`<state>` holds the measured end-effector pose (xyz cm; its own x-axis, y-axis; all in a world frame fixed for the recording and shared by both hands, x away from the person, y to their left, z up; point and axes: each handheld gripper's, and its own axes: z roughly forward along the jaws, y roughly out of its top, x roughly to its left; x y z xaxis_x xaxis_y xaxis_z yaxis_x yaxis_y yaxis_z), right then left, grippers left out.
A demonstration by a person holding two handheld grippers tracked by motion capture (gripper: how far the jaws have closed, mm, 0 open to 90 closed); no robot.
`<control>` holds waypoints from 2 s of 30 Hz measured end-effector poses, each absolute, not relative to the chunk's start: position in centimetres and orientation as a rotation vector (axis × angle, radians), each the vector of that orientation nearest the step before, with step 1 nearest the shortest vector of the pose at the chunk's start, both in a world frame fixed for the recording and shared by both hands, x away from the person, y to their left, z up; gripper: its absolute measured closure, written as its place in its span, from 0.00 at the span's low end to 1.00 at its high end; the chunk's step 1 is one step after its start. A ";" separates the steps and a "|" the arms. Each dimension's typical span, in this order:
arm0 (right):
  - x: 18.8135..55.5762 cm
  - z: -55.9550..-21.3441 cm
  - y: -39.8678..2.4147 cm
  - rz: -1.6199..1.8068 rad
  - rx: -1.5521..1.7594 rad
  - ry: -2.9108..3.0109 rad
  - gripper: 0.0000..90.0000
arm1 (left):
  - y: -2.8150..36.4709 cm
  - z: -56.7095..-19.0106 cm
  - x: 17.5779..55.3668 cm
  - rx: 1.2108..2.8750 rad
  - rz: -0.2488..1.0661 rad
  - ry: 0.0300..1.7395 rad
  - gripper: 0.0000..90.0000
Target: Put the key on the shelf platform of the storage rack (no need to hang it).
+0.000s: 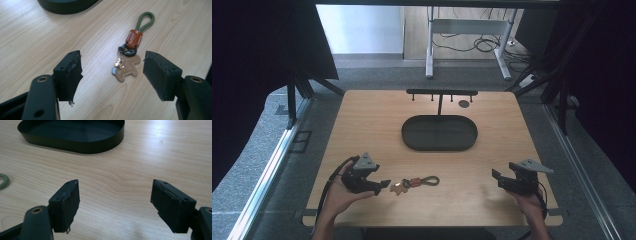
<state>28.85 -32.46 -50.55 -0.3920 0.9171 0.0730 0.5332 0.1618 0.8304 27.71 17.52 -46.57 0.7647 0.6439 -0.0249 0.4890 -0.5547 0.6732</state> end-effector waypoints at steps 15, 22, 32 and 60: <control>28.8 -50.1 -33.8 1.133 1.413 1.969 0.27 | 17.2 -47.0 27.2 2.296 0.280 0.823 0.36; 28.7 -50.6 -33.8 1.123 1.436 1.999 0.27 | 17.5 -46.5 26.9 2.272 0.277 0.835 0.36; 28.3 -50.2 -34.8 1.164 1.498 1.926 0.25 | 16.1 -45.8 28.3 2.281 0.264 0.813 0.36; 27.9 -50.2 -34.8 1.171 1.469 1.936 0.26 | 9.8 -43.8 30.4 2.486 0.007 0.545 0.47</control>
<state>27.92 -34.80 -50.19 -0.3388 0.9301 0.1420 0.5574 0.0768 0.8267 30.35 9.81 -43.81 0.9162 0.3837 -0.1152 0.3806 -0.7435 0.5499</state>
